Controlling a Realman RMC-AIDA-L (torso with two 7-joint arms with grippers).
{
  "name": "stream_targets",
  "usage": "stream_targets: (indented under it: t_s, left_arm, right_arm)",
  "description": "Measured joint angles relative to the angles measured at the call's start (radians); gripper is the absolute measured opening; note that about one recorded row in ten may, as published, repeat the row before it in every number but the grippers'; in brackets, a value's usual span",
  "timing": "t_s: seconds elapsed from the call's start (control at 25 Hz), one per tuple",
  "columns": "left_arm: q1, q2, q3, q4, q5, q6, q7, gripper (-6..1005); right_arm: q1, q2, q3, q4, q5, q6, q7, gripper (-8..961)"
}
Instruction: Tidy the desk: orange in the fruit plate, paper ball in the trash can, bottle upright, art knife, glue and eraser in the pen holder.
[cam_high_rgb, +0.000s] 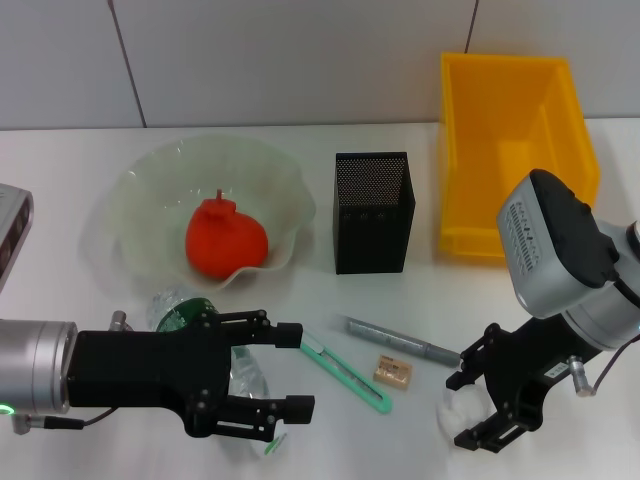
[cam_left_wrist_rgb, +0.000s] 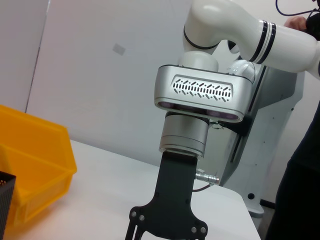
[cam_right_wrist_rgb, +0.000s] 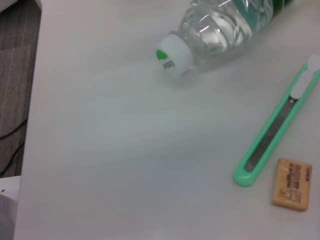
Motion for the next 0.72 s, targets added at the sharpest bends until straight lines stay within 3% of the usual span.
stream_targets:
  t_s: [0.32,0.48,0.6,0.68,0.72]
  left_arm:
    - [0.000,0.002,-0.004,0.002,0.000,0.001,-0.002,833]
    - [0.000,0.002,-0.005,0.002,0.000,0.001,-0.002,832]
    - [0.000,0.002,-0.006,0.002,0.000,0.002,-0.001,832]
    - [0.000,0.002,-0.003,0.002,0.000,0.002,-0.001,831]
    - [0.000,0.002,-0.002,0.002,0.000,0.002,-0.001,831]
  right_arm:
    - [-0.006,-0.001,0.002,0.017,-0.002,0.000,0.018,626]
    - [-0.010,-0.001,0.009,0.031,0.001,-0.005,0.019,569]
    - [-0.018,-0.001,0.048,0.066,0.032,-0.024,0.013,555]
    - [-0.021,-0.003,0.123,0.094,0.081,-0.063,-0.002,555]
    - [-0.025,-0.005,0.210,0.120,0.137,-0.093,-0.017,555]
